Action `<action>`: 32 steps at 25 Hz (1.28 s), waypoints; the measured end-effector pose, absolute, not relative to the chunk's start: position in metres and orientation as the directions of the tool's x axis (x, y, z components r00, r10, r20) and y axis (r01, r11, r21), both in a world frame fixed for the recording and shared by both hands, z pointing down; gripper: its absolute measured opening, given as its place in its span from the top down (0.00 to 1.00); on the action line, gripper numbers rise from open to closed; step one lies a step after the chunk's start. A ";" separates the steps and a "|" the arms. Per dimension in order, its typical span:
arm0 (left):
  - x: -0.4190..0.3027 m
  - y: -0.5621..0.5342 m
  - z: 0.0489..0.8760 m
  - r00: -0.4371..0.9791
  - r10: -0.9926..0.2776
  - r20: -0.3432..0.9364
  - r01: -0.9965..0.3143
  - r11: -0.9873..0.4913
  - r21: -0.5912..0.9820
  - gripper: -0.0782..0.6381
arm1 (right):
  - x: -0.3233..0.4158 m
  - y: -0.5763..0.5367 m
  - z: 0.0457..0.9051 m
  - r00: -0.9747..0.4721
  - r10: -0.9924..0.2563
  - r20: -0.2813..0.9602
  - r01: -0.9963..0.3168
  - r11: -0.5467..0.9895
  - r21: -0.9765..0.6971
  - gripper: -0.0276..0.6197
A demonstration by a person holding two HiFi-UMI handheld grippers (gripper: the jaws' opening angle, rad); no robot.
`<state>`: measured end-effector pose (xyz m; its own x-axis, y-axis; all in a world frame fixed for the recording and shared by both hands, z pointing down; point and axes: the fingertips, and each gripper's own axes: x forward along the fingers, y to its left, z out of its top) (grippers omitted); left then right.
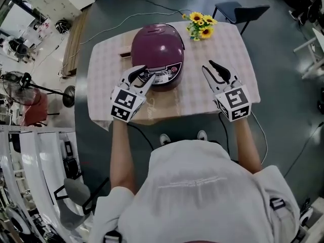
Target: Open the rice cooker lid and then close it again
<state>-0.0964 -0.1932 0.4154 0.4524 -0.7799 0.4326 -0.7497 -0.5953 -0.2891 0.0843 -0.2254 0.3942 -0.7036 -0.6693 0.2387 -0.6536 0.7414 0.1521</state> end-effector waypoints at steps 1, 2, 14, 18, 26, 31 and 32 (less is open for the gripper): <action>-0.095 -0.197 0.422 0.467 -0.760 0.452 -0.731 -0.619 -0.287 0.67 | 0.084 -0.226 0.397 -0.693 -0.678 0.246 -0.664 0.733 0.146 0.76; -0.095 -0.200 0.429 0.479 -0.740 0.472 -0.712 -0.642 -0.283 0.66 | 0.084 -0.226 0.400 -0.683 -0.685 0.254 -0.674 0.725 0.141 0.76; -0.085 -0.218 0.494 0.523 -0.523 0.673 -0.520 -0.822 -0.234 0.64 | 0.073 -0.222 0.428 -0.652 -0.686 0.322 -0.713 0.699 0.046 0.78; -0.083 -0.222 0.505 0.520 -0.481 0.706 -0.486 -0.846 -0.219 0.64 | 0.070 -0.220 0.436 -0.652 -0.675 0.346 -0.719 0.695 0.001 0.79; -0.079 -0.227 0.527 0.545 -0.430 0.720 -0.494 -0.858 -0.138 0.64 | 0.071 -0.220 0.452 -0.653 -0.652 0.385 -0.723 0.689 -0.061 0.82; -0.081 -0.230 0.537 0.537 -0.442 0.718 -0.501 -0.852 -0.150 0.64 | 0.071 -0.220 0.455 -0.645 -0.660 0.385 -0.729 0.683 -0.051 0.80; -0.081 -0.231 0.538 0.538 -0.447 0.715 -0.505 -0.850 -0.151 0.64 | 0.071 -0.220 0.455 -0.644 -0.659 0.389 -0.730 0.682 -0.053 0.80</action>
